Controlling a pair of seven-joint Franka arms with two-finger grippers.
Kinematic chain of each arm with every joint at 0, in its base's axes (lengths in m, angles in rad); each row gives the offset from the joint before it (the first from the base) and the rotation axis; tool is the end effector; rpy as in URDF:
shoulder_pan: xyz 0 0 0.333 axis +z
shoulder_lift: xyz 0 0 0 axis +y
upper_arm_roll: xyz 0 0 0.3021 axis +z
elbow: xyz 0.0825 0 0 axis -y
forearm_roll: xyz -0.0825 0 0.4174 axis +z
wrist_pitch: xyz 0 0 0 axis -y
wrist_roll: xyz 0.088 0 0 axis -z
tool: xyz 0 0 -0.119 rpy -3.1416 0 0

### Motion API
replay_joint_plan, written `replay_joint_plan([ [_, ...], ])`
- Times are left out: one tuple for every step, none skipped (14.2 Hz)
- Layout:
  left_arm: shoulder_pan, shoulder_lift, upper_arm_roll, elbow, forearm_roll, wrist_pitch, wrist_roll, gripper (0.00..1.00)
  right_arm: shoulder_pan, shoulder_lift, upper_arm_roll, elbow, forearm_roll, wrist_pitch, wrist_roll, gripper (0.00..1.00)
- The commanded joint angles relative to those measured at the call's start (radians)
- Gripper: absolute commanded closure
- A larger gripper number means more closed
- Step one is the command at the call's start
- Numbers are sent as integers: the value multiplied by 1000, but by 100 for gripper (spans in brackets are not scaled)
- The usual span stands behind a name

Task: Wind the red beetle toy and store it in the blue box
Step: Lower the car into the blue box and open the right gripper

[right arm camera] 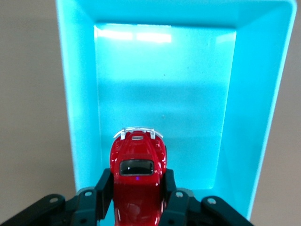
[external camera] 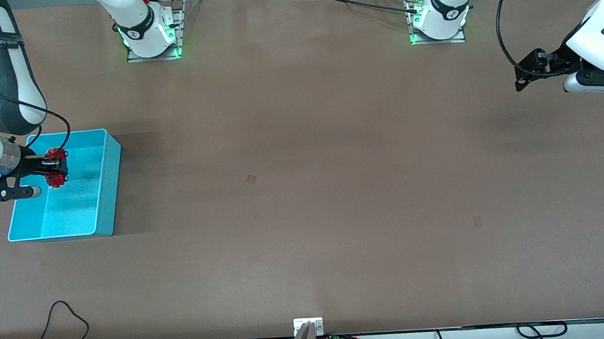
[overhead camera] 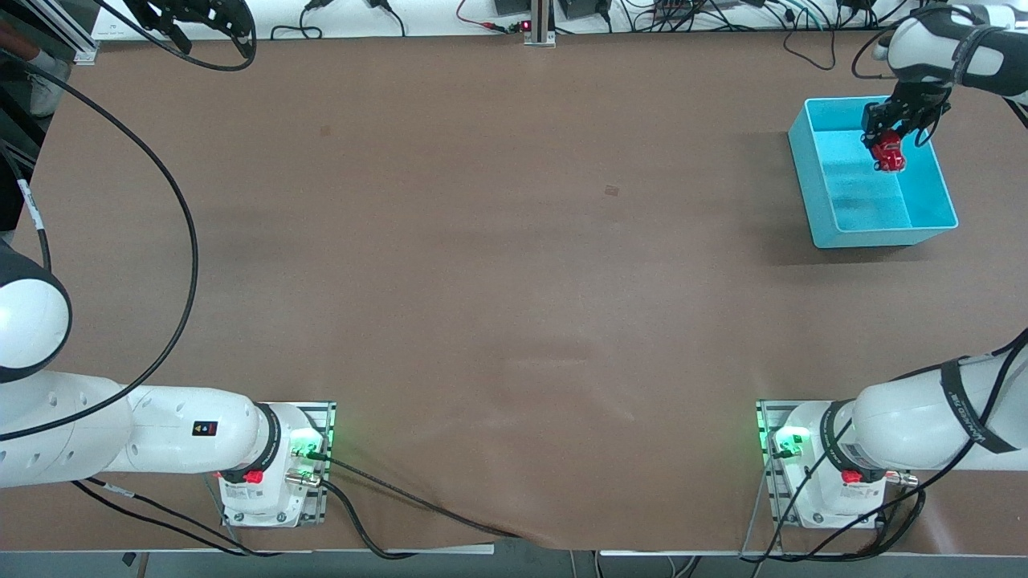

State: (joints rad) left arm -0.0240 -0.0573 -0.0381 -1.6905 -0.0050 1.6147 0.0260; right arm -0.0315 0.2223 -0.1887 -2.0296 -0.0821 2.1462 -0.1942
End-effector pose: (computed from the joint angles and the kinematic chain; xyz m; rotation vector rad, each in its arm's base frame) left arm 0.5714 -0.0366 0.5750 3.1360 -0.1377 -0.0292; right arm 0.5833 -0.1342 0.2858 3.0510 0.0376 -0.1874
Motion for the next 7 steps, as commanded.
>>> replay_joint_plan([
  [1,7,1,23,-16,-18,20,0,-24,-60,-6,-185,5,182,13,100],
  [3,7,1,22,-16,-18,20,0,-28,-60,-9,-216,5,226,13,100],
  [3,5,1,21,-16,-21,20,0,-34,-58,-11,-237,5,254,13,100],
  [3,7,6,21,-16,-19,20,0,-45,-58,-15,-265,5,273,13,100],
  [4,8,7,21,-18,-18,20,0,-57,-58,-17,-309,2,334,7,100],
  [4,7,9,20,-18,-19,20,0,-76,-49,-17,-352,2,400,1,100],
  [4,7,9,21,-18,-35,17,0,-85,-35,-18,-380,-2,456,-2,100],
])
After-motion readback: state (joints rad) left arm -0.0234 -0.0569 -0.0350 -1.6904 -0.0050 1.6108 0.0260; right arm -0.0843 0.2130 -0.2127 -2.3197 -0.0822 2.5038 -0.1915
